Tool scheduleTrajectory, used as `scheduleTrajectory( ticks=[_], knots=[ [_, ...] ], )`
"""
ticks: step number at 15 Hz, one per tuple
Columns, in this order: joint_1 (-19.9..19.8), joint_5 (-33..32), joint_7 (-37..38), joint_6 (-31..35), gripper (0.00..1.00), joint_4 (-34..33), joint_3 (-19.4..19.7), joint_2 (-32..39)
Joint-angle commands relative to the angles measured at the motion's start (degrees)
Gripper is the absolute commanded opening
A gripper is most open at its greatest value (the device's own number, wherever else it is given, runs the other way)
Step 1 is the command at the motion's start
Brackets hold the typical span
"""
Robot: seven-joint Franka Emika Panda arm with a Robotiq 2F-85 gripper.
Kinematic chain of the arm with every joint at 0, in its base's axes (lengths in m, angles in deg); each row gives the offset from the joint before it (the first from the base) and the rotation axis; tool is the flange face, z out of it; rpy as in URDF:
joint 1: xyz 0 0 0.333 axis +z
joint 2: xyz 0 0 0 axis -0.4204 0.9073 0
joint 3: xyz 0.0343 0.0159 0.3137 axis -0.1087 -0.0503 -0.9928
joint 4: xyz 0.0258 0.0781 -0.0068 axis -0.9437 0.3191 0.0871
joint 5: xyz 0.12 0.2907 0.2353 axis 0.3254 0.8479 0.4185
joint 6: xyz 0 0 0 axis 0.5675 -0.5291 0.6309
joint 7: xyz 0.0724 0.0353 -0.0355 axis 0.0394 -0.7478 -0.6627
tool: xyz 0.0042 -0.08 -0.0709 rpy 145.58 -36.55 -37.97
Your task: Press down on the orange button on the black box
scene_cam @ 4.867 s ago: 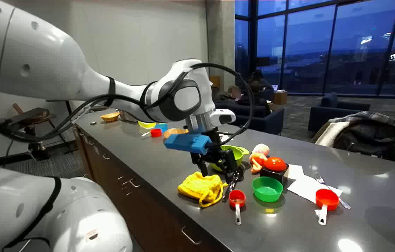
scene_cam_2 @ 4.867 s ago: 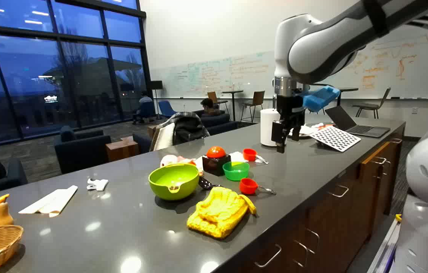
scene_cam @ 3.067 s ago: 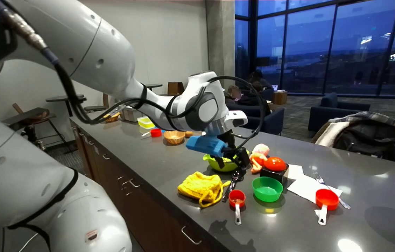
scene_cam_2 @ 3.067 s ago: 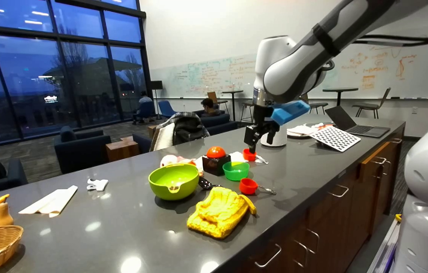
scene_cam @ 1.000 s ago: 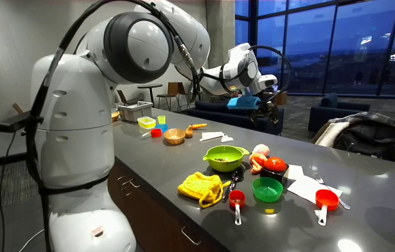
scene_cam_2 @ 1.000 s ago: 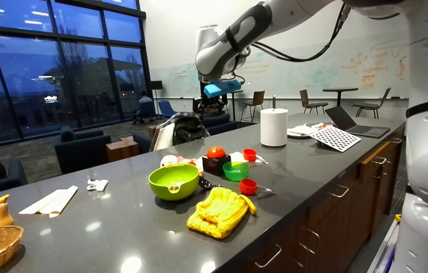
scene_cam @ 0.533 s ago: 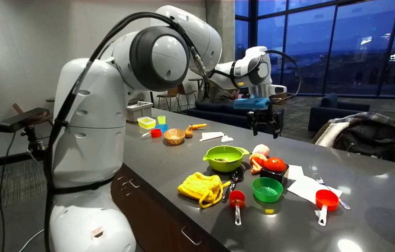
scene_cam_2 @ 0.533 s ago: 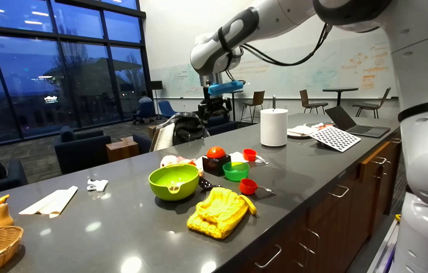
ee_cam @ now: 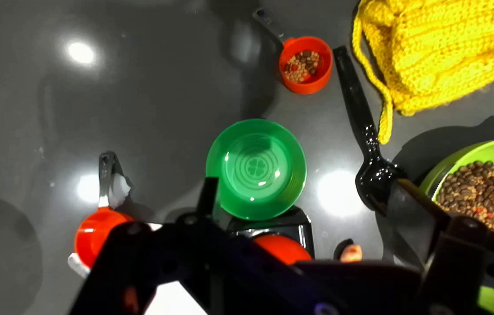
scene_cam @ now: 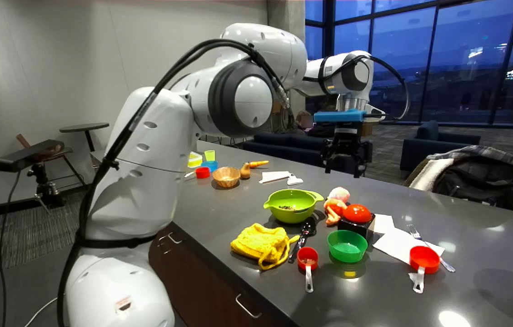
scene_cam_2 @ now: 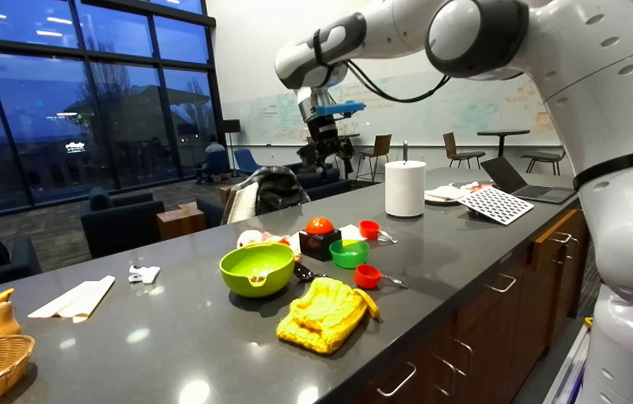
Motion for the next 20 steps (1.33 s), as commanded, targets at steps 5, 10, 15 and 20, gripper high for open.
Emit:
scheduleTrajectory(
  ticks=[5, 10, 15, 20],
  knots=[
    [-3.9, 9.8, -3.5, -18.3, 0.37, -19.2, -0.5, 11.7],
    [-5.1, 12.7, -4.0, -19.3, 0.01, -24.6, -0.8, 15.9],
    [-5.2, 13.0, -6.6, -17.0, 0.0, -29.5, -1.2, 20.4],
    [-4.7, 11.7, -10.6, -12.4, 0.0, -32.7, -1.2, 24.6]
  ],
)
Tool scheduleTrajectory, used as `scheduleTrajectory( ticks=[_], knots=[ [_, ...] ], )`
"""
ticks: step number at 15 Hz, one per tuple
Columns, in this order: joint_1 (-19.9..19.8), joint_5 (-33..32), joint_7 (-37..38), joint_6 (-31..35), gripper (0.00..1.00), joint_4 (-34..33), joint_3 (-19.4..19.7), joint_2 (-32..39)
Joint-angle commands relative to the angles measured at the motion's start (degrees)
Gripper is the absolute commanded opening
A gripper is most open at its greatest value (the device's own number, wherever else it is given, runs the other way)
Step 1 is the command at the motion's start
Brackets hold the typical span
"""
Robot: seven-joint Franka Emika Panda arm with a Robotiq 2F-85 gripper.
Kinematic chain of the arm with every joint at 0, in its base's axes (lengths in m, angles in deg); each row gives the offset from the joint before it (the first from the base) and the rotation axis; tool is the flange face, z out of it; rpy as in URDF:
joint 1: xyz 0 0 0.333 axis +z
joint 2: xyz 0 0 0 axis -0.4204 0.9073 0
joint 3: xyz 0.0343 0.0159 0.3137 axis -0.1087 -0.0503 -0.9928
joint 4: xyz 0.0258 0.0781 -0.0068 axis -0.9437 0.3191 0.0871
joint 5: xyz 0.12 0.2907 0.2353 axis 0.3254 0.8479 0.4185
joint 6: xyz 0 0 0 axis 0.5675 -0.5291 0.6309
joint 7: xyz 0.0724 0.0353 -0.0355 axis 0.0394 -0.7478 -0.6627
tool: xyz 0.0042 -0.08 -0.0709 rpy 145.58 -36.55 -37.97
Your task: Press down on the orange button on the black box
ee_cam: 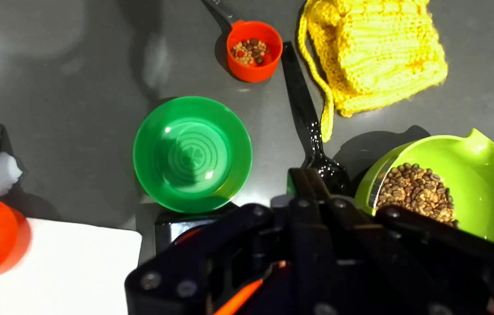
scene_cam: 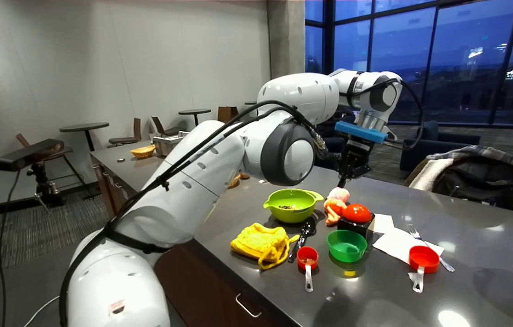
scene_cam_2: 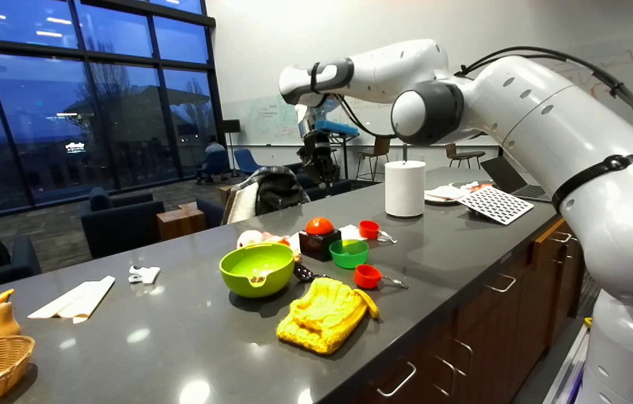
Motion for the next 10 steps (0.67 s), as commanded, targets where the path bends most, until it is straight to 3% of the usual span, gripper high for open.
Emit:
scheduleTrajectory(
  ticks=[1, 10],
  knots=[
    [-0.2, -0.2, -3.2, 1.9, 0.0, -4.7, -0.4, 3.9],
    [-0.6, 0.6, -4.9, 2.9, 0.0, -6.4, -0.5, 8.6]
  ],
)
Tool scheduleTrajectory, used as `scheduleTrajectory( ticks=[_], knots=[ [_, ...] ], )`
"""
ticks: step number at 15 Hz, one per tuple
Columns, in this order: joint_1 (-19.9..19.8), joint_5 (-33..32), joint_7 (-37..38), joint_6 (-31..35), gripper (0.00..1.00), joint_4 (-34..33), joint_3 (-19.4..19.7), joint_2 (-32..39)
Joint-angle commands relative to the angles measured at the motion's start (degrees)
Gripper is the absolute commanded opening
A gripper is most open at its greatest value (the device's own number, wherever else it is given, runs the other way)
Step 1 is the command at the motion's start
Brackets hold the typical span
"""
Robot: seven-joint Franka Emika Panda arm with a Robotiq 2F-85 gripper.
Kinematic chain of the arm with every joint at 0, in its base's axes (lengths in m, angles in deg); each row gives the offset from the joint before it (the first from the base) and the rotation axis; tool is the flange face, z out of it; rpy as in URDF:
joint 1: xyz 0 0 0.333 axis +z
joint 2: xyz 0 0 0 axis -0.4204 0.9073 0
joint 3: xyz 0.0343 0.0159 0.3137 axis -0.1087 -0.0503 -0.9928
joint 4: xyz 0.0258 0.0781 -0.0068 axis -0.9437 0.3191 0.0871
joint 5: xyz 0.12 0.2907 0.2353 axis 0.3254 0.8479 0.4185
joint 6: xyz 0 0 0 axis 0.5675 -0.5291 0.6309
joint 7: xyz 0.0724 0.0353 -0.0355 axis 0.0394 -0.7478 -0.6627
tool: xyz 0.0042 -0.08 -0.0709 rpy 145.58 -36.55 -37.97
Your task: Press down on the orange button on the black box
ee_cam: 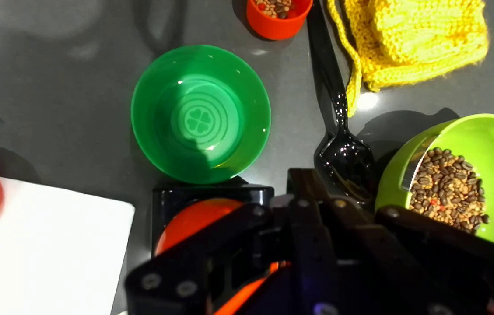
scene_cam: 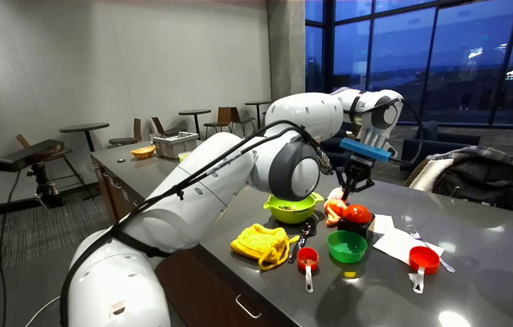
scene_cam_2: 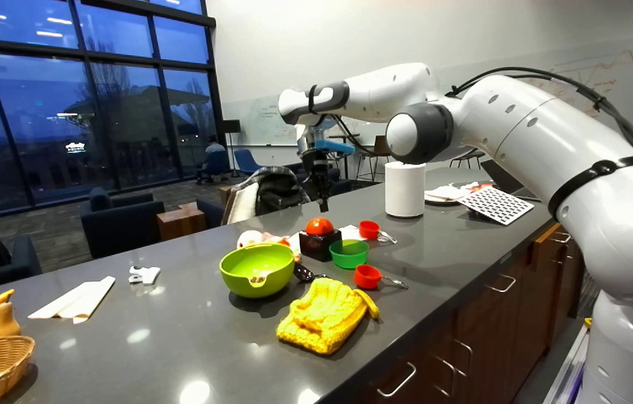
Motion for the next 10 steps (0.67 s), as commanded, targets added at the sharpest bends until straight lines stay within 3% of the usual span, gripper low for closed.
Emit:
scheduleTrajectory(
  ticks=[1, 10],
  knots=[
    [-0.6, 0.7, -0.5, -0.8, 0.0, -2.7, -0.5, 2.6],
    [-0.8, 0.5, -0.8, -1.2, 0.0, -3.4, -0.4, 5.0]
  ],
)
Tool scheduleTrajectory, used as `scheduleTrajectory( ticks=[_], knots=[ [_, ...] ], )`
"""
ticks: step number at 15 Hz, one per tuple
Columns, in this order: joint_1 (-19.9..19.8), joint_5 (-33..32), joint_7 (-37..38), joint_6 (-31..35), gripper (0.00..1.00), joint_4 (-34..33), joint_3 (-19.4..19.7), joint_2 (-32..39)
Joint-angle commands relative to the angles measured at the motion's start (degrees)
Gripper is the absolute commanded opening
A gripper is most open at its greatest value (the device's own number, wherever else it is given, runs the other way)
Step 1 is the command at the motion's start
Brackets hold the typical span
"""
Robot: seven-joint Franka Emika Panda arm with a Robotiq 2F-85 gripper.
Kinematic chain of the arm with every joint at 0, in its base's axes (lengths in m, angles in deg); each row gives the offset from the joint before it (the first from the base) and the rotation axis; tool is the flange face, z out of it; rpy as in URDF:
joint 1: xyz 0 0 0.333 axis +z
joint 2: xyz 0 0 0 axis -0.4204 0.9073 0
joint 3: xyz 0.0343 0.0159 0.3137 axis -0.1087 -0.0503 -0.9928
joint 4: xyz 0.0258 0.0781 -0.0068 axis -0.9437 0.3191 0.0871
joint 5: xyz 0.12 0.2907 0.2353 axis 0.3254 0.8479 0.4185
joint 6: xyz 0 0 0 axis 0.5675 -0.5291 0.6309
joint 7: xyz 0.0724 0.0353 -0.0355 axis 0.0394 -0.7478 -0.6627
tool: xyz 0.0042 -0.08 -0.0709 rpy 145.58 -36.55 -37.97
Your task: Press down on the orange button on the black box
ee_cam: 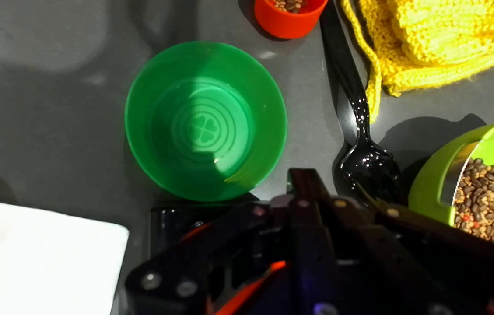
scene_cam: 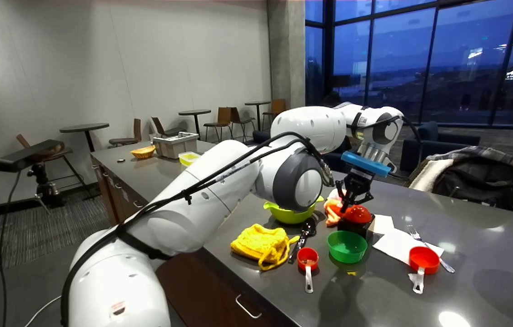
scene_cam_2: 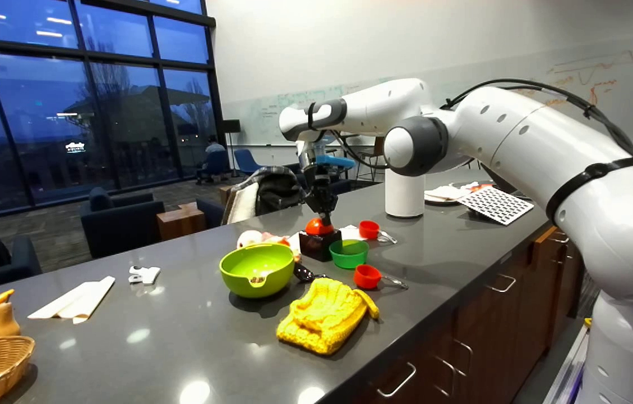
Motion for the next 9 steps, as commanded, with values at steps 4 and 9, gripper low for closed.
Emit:
scheduleTrajectory(
  ticks=[4, 9],
  knots=[
    [0.0, -0.5, -2.1, -0.6, 0.0, -4.6, -0.1, 0.8],
    [0.6, -1.2, -4.1, 1.0, 0.0, -7.8, 0.2, 0.7]
  ],
)
